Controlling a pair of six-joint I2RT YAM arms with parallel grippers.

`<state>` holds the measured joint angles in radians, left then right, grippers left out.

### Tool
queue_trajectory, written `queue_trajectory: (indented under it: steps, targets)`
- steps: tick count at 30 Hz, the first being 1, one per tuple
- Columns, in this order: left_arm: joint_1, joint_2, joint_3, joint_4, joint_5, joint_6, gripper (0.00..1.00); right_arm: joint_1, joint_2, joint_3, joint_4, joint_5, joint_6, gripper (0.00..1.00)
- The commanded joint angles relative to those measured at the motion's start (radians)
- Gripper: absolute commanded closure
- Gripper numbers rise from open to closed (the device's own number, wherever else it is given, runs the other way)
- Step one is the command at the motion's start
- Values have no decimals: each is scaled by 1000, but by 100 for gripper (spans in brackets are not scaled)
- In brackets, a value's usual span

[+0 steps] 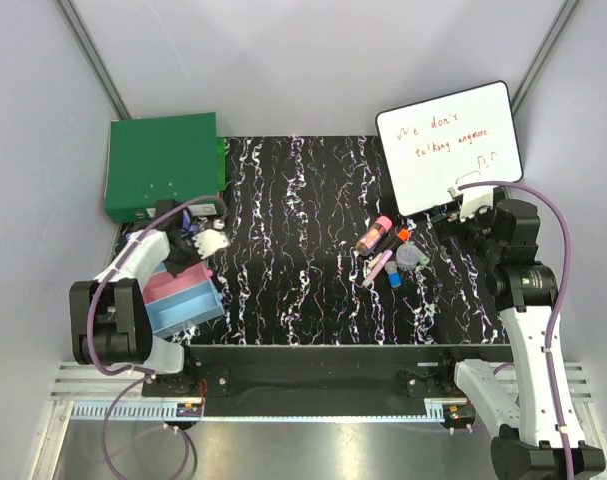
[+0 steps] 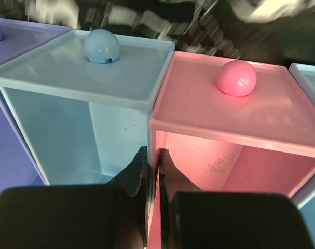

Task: Sort the stationery into containers
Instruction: Move the storage box to the center of the board.

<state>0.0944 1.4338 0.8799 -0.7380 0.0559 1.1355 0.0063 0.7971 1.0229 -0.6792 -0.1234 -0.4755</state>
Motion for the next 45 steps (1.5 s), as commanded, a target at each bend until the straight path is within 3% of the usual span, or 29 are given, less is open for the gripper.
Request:
queue_trajectory:
  steps: [1,8,17,24,37,45]
  targets:
    - [-131,25,31,55,41,-75,100,-2,-7,34,21,-12,5,0]
    - [-315,92,162,14,15,-123,100,0,-24,19,24,-7,2,0]
    - [-528,152,206,0,-14,-155,100,1,-36,2,33,-9,-2,0]
    - [-620,278,310,0,-45,-148,100,0,-45,-7,38,-5,3,0]
    - [-762,528,617,17,-116,48,100,-2,-58,-38,36,22,-17,0]
    - [-792,563,604,124,-119,304,100,0,-47,-52,43,24,-25,0]
